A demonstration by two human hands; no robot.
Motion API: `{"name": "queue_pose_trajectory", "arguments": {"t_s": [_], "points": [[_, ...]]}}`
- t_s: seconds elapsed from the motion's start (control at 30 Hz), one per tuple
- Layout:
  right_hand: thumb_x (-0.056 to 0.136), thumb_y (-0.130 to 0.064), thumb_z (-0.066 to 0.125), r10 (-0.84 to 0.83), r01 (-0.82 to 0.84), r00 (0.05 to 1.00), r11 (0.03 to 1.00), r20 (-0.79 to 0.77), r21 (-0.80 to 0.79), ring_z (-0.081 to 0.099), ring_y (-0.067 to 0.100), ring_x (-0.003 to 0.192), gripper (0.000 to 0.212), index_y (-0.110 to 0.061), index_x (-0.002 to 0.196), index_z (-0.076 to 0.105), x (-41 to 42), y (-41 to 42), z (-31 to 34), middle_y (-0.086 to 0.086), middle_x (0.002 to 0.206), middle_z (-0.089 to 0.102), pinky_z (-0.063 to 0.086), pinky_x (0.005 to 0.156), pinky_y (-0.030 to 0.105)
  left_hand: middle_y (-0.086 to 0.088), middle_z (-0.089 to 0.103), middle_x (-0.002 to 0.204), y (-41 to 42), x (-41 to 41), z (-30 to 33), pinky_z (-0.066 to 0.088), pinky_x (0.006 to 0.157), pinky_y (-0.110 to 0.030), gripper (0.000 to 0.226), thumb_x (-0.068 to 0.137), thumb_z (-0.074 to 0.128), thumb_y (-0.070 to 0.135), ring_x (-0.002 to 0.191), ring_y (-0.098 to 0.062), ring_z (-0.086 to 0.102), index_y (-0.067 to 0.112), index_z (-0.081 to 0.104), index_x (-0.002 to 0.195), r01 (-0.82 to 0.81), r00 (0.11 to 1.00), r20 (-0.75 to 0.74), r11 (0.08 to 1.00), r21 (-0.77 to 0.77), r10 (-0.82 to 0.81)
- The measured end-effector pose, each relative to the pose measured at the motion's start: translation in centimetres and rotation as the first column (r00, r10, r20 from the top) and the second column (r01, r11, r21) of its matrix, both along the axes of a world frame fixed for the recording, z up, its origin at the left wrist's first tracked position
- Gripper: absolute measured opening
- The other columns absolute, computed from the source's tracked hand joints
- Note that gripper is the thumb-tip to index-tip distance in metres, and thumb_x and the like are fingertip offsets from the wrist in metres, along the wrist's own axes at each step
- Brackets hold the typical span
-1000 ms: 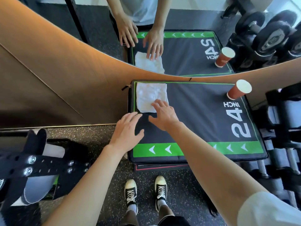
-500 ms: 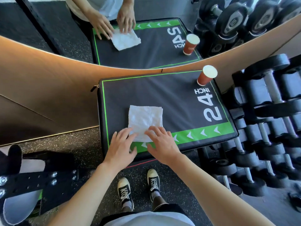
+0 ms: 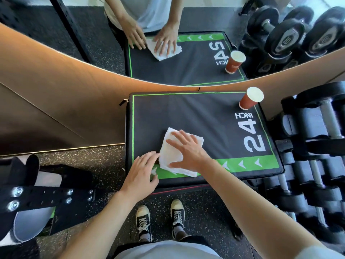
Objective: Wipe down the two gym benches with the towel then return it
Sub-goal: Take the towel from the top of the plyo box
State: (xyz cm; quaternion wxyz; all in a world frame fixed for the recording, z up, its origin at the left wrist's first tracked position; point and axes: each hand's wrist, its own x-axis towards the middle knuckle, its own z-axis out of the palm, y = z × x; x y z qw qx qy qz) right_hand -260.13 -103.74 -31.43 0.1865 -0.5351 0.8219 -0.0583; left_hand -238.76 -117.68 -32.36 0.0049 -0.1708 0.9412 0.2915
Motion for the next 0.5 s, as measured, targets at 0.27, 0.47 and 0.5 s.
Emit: {"name": "queue_pose_trajectory", "arguments": {"t_s": [0.27,0.47,0.5], "points": [[0.082,-0.084,0.044,-0.179,0.178,0.979,0.984,-0.092,-0.02,0.023,0.029,0.151,0.089,-0.039,0.158,0.029,2.0,1.9,-1.5,-0.004,0.167,0.022,0.028,0.119,0.053,0.01,0.033,0.162,1.0,0.4,0.6,0.019,0.13,-0.05,0.078,0.091,0.065,0.022,0.151,-0.01,0.028,0.029,0.028,0.16,-0.054,0.999,0.013,0.998,0.036,0.053],[0.085,-0.083,0.04,-0.456,0.454,0.874,0.89,-0.169,-0.051,0.026,0.03,0.146,0.088,-0.031,0.155,0.03,5.6,3.7,-2.3,0.002,0.167,0.022,0.039,0.105,0.054,0.006,0.04,0.156,1.7,-0.8,0.6,0.032,0.121,-0.054,0.065,0.088,0.065,0.026,0.147,-0.017,0.035,0.025,0.046,0.15,0.03,0.999,0.023,0.999,-0.027,-0.029],[0.084,-0.085,0.039,-0.438,0.436,0.885,0.899,-0.157,-0.044,0.023,0.029,0.148,0.09,-0.031,0.156,0.028,5.3,3.9,-2.0,0.001,0.168,0.019,0.036,0.109,0.057,0.005,0.041,0.155,1.8,-1.0,0.6,0.033,0.12,-0.054,0.064,0.089,0.065,0.026,0.147,-0.017,0.036,0.024,0.047,0.15,0.043,0.999,0.033,0.999,-0.03,-0.042]]}}
